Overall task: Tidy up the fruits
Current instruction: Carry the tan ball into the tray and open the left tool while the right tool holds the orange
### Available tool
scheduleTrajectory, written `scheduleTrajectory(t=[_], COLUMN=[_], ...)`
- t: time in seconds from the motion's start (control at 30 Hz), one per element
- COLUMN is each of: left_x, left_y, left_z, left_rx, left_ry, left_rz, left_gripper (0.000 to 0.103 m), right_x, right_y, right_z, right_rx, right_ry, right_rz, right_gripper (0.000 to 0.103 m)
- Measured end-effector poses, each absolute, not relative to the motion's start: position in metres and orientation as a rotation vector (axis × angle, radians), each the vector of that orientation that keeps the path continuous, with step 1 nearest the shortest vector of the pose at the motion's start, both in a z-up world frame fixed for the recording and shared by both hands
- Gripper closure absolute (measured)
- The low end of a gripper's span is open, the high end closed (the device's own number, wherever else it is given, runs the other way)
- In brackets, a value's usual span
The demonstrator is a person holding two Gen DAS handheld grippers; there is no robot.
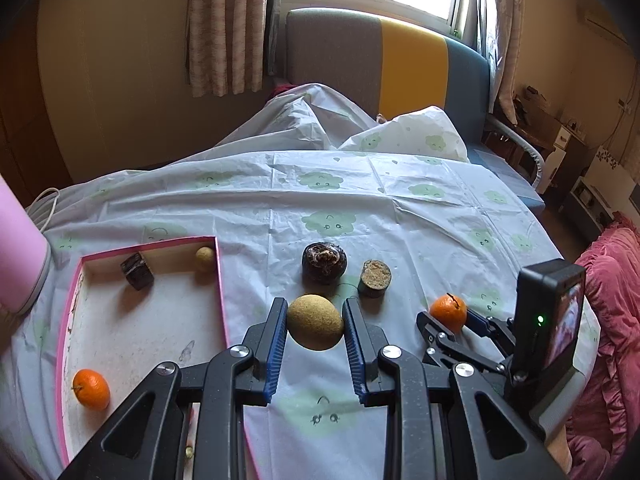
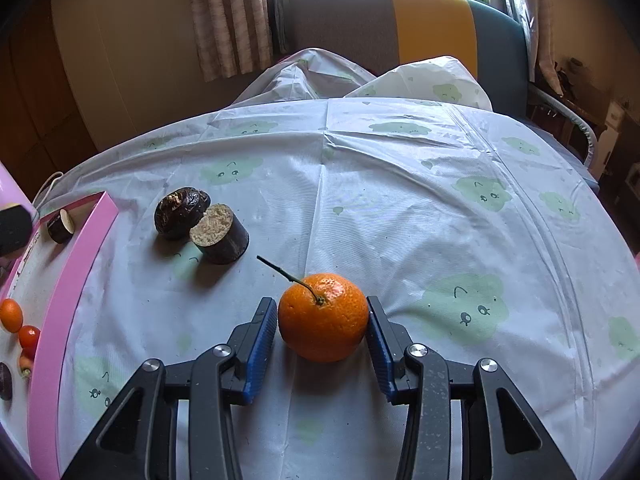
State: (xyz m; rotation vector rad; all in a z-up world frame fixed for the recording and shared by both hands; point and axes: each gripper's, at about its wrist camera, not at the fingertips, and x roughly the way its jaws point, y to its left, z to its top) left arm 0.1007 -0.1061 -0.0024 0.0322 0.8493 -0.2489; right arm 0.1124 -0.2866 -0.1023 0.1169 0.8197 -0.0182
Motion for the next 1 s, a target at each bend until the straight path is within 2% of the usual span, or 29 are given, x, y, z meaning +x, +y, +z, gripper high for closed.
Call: scheduleTrajectory(t=[0.67, 1.0], left_x=[0.089, 0.097], left_y=[0.007, 0.026], left_z=[-0.024, -0.035], left_rx=[-0.044, -0.065], left_ry=[0.868, 0.884], left_rz=[-0.028, 0.033], left_gripper=[0.075, 0.075], right_x=[0.112, 0.112], right_y=[-0.277, -0.276], right_z=[-0.102, -0.102], right_rx=[0.047, 0.035], right_ry=[0.826, 0.828], right_rz=[-0.052, -0.059], right_gripper=[0.058, 0.058])
